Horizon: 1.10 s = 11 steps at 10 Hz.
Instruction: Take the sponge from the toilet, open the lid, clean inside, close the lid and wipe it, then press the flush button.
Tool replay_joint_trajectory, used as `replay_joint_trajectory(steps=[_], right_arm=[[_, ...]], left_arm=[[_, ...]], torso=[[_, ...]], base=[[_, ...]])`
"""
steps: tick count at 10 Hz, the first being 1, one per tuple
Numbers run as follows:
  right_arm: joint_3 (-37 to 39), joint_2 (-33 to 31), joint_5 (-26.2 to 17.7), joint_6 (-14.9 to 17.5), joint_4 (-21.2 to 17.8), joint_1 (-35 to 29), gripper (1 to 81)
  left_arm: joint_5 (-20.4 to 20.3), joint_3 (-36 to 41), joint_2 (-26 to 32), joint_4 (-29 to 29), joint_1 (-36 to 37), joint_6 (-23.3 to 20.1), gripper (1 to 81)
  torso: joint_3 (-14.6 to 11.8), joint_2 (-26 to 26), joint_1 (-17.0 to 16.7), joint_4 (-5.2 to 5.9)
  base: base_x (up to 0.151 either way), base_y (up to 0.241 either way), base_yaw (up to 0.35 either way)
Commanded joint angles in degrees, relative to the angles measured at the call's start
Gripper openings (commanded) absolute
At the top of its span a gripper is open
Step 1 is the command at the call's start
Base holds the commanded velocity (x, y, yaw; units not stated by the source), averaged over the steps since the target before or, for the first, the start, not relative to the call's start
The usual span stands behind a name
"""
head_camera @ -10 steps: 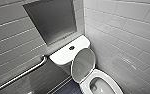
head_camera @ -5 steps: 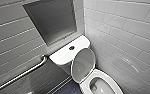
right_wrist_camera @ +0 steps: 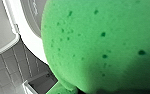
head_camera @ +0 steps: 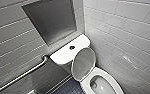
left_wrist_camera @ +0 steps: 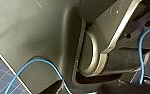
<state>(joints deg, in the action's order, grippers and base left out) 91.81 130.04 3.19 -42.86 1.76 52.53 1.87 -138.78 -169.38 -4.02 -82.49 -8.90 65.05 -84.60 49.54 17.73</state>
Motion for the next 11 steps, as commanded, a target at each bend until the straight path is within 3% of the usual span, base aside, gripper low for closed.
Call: replay_joint_trajectory(steps=[1,3,4,5,7,8,10,11], right_arm=[[1.86,1.39,-4.95,0.24,1.94,-4.14,1.0],[2.31,1.39,-4.95,0.24,1.94,-3.61,1.0],[2.40,0.87,-4.95,0.24,2.02,-2.30,1.0],[2.31,-0.09,-4.86,0.24,2.37,-1.16,1.0],[1.79,-2.64,-4.07,0.24,2.29,1.13,1.0],[1.61,-3.52,-3.98,0.24,2.29,2.28,1.0],[1.43,-4.06,-2.50,0.32,2.29,6.14,1.0],[1.78,-3.96,-1.19,0.58,2.46,9.38,1.0]], left_arm=[[4.99,0.52,1.05,0.07,-1.05,-0.07,81.1],[4.91,0.52,1.05,0.07,-0.87,-0.07,81.1],[4.99,0.52,1.05,0.07,-0.70,-0.07,81.1],[4.99,1.05,1.23,-0.02,-0.44,-0.07,81.1],[5.07,2.54,1.67,-0.28,0.27,-0.07,81.1],[5.08,3.33,2.02,-0.28,0.62,0.02,81.1],[4.99,4.21,2.72,-0.02,1.23,0.11,81.1],[5.08,4.82,3.41,0.16,1.76,0.11,81.1]], torso=[[0.00,5.56,-3.58,0.00],[0.00,9.75,-6.25,0.00],[0.00,6.03,-3.85,0.00],[-2.14,6.97,-4.44,-3.83],[-3.14,7.85,-4.85,-6.35],[-1.35,7.98,-5.01,-3.01],[-2.12,7.98,-5.12,-5.88],[-2.23,7.98,-5.14,-6.25]], base=[[0.000,0.000,0.000],[0.000,0.000,0.000],[0.000,0.000,0.000],[0.000,0.000,0.000],[0.000,0.000,0.000],[0.000,0.000,0.000],[0.000,0.000,0.000],[0.000,0.000,0.000]])
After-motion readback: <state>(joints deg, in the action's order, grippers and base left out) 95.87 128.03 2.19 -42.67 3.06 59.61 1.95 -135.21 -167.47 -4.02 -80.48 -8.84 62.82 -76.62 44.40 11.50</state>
